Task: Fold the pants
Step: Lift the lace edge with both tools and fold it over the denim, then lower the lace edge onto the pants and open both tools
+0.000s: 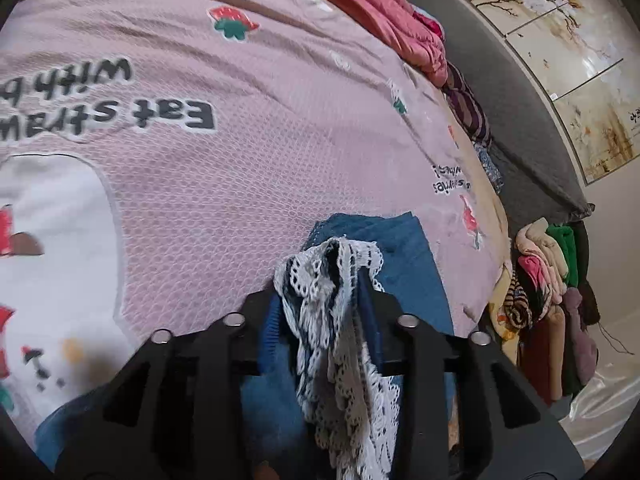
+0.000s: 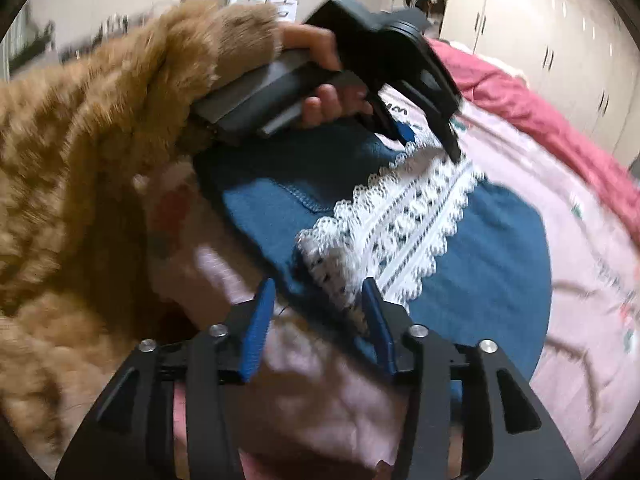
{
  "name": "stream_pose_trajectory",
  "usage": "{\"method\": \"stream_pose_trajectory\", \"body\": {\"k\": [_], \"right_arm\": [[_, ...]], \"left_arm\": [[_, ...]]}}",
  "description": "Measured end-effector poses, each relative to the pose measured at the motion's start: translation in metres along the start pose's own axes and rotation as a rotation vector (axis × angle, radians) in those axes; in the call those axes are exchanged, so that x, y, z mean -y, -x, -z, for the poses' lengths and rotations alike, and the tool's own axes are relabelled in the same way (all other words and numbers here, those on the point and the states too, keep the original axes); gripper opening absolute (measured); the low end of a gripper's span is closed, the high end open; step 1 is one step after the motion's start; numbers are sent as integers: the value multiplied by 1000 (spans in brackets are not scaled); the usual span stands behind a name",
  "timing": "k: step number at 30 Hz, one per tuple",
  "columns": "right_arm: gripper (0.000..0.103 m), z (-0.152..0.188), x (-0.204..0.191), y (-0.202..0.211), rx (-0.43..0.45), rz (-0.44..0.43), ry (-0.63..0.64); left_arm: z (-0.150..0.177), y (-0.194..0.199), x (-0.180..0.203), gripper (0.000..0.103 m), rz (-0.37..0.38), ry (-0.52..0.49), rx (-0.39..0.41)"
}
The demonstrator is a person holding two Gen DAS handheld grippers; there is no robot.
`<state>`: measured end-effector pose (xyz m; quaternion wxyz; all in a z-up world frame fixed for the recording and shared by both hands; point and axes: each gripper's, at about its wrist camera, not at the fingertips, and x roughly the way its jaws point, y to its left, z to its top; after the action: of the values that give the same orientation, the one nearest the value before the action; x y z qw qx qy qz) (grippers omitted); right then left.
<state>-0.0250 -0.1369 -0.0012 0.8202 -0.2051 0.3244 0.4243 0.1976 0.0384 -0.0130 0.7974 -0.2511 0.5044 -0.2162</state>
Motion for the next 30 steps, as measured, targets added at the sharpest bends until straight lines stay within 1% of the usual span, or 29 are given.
{"method": "stream_pose_trajectory", "body": {"k": [1, 3, 4, 6, 8, 12, 14, 15, 17, 18, 19, 20, 21, 23, 25, 26, 28, 29, 30], "right_arm": [[47, 2, 6, 6, 4, -13, -27], [52, 6, 20, 18, 12, -32, -93], [52, 10, 26, 24, 16, -25, -124], [52, 15, 41, 31, 22, 5, -183], [52, 22, 55, 35, 27, 48, -228], [52, 28, 79, 32, 28, 97, -302], [52, 30, 93, 28, 26, 112, -343], [52, 32, 103, 25, 30, 110, -369], [52, 30, 115, 17, 36, 106, -399], [52, 30, 116, 14, 39, 105, -401], [52, 28, 118, 13, 42, 108, -398], [52, 28, 118, 13, 44, 113, -391], [52, 28, 117, 21, 47, 118, -384], [52, 27, 115, 20, 48, 118, -378], [52, 29, 114, 22, 53, 118, -378], [52, 30, 113, 22, 53, 116, -376], [52, 31, 112, 20, 55, 119, -373], [53, 30, 112, 19, 56, 118, -368], [52, 30, 111, 19, 59, 121, -364]], "left_arm": [[2, 5, 0, 32, -1, 0, 10], [7, 18, 0, 32, 2, -5, 26], [10, 24, 1, 33, 0, -12, 34], [18, 36, 4, 38, -15, -20, 51], [33, 50, 8, 41, -29, -27, 74], [73, 70, 13, 43, -23, -1, 110], [102, 77, 16, 44, -54, 14, 144], [110, 78, 18, 44, -65, 13, 155], [133, 77, 22, 44, -72, 38, 175], [142, 75, 24, 43, -61, 52, 176], [151, 73, 27, 40, -32, 63, 178], [156, 71, 30, 30, -20, 69, 176], [161, 70, 33, 26, -10, 69, 175], [166, 67, 40, 26, 7, 72, 180], [168, 61, 42, 26, 10, 81, 162], [169, 59, 42, 27, -8, 89, 157], [169, 55, 40, 39, -51, 102, 148], [171, 54, 39, 49, -53, 117, 147], [171, 52, 37, 50, -53, 134, 143]]}}
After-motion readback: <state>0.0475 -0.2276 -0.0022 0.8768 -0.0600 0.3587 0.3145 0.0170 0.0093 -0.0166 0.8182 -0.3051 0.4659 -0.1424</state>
